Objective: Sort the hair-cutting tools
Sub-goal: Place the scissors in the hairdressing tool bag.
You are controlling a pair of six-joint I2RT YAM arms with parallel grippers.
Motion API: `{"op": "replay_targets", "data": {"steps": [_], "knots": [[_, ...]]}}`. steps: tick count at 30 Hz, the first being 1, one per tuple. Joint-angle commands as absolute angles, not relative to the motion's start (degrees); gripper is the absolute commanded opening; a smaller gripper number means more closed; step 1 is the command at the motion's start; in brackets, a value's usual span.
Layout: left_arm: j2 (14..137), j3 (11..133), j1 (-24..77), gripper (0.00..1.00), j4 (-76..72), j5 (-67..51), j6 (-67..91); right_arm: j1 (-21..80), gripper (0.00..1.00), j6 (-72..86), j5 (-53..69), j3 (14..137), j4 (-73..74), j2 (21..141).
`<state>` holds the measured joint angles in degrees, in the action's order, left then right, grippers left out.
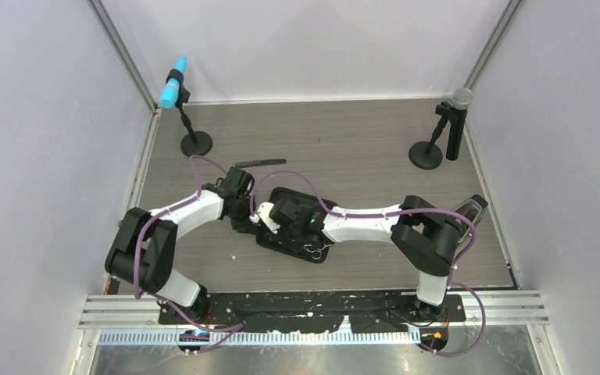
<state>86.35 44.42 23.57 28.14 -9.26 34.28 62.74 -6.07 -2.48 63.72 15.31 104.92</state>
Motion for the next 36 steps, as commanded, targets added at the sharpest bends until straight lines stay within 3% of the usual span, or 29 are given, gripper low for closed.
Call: {"op": "replay_targets", "data": {"steps": [1, 18, 36], "knots": [[88.2, 41.6, 23.8, 0.08, 27.0, -9.3, 35.2, 59.8, 0.16, -5.0, -9.6, 62.9, 18.0, 108.7], [87.7, 41.4, 22.9, 0.07, 27.9, -8.3, 34.7, 59.2, 0.05, -5.0, -10.0, 60.8, 18.4, 107.4], [86.7, 41.4, 22.5, 0.06, 29.1, -7.4, 34.6, 59.3, 0.05, -2.9, -10.3, 63.9, 22.3, 109.1]]}}
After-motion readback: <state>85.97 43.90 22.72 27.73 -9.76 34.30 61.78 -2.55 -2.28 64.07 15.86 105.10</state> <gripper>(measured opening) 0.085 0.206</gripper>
